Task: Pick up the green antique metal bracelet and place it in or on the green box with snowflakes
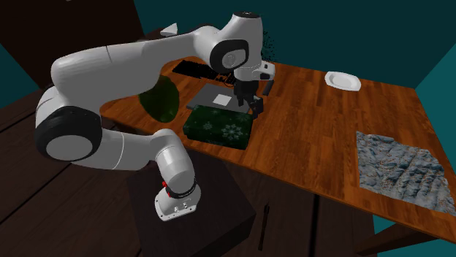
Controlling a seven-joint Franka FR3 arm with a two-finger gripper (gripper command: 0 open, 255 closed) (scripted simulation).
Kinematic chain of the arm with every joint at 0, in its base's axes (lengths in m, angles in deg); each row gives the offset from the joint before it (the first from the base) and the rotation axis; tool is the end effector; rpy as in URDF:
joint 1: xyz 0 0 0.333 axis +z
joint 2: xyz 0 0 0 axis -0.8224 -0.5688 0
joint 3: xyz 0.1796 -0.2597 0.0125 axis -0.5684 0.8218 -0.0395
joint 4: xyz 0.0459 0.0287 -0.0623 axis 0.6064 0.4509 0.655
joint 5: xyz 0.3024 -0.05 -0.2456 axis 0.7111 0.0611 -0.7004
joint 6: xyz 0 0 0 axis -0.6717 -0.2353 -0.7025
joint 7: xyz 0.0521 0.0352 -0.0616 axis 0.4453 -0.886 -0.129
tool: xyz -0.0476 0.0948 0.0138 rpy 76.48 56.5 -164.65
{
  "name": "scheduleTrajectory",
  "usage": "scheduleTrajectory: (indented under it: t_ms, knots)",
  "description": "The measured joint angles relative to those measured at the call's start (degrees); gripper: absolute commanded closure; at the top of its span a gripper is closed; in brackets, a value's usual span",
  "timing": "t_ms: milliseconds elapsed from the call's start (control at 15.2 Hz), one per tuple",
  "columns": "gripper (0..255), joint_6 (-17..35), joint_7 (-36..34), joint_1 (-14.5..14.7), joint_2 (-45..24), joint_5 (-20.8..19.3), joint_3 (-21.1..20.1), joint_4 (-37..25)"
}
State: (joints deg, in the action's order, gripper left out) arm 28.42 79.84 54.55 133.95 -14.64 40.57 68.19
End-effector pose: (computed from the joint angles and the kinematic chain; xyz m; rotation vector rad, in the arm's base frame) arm 0.3133 -0.0040 0.5748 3.1071 0.0434 0.1299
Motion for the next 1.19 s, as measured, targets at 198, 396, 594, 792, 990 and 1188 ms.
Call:
scheduleTrajectory:
  t_ms: [198,396,594,792,990,1188]
  knots:
    - [0,1.6,-1.2,0.7,-0.8,1.0,-1.2,0.6]
    - [0,4.6,-3.3,2.2,-3.4,3.1,-3.6,0.4]
    - [0,8.2,-5.4,3.6,-6.7,5.0,-6.0,0.1]
    - [0,12.0,-8.1,5.1,-10.3,6.9,-9.0,-0.5]
    - [0,15.0,-10.3,6.3,-14.4,8.1,-11.5,-2.5]
    - [0,18.5,-12.9,7.3,-18.8,9.0,-14.4,-4.4]
